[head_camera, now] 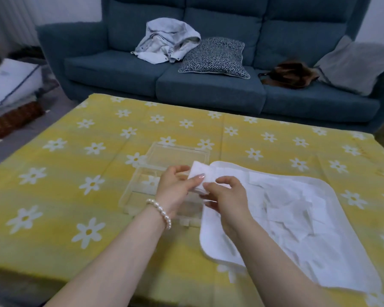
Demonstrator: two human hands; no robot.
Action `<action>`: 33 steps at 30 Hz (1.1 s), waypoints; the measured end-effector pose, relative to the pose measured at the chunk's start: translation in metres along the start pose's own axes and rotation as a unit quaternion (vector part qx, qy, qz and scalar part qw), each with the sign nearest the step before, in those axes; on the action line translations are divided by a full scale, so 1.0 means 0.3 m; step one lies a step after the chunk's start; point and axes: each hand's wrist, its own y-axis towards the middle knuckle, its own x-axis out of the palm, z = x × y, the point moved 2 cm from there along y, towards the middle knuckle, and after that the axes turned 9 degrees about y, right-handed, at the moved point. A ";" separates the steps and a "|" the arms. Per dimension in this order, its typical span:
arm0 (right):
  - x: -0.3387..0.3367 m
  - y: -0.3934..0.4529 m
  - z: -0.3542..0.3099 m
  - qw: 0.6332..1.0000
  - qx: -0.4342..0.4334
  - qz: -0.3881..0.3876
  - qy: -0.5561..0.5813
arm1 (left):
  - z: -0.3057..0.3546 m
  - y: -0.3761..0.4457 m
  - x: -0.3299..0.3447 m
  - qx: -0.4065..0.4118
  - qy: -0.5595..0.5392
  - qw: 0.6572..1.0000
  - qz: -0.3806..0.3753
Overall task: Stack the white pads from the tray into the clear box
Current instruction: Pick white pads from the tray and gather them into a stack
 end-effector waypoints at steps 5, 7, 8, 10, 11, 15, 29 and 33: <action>0.189 0.095 0.040 0.998 0.006 -0.012 -0.054 | 0.029 0.067 -0.216 0.106 0.144 0.974 0.137; 0.257 0.142 0.063 0.996 0.016 -0.020 -0.090 | 0.023 0.101 -0.313 0.120 0.233 0.949 0.173; 0.270 0.166 0.077 0.993 0.020 -0.021 -0.112 | 0.012 0.113 -0.340 0.112 0.276 0.938 0.179; 0.300 0.215 0.112 0.985 0.026 -0.025 -0.168 | -0.012 0.137 -0.382 0.081 0.342 0.920 0.174; 0.313 0.235 0.132 0.980 0.032 -0.025 -0.196 | -0.024 0.141 -0.392 0.066 0.366 0.915 0.159; 0.368 0.289 0.197 0.961 0.055 -0.021 -0.271 | -0.071 0.144 -0.397 0.027 0.419 0.904 0.082; 0.461 0.305 0.252 0.876 0.073 -0.069 -0.472 | -0.079 0.119 -0.396 0.014 0.445 0.893 0.073; 0.479 0.290 0.272 0.865 0.052 -0.064 -0.495 | -0.067 0.111 -0.390 0.013 0.451 0.890 0.069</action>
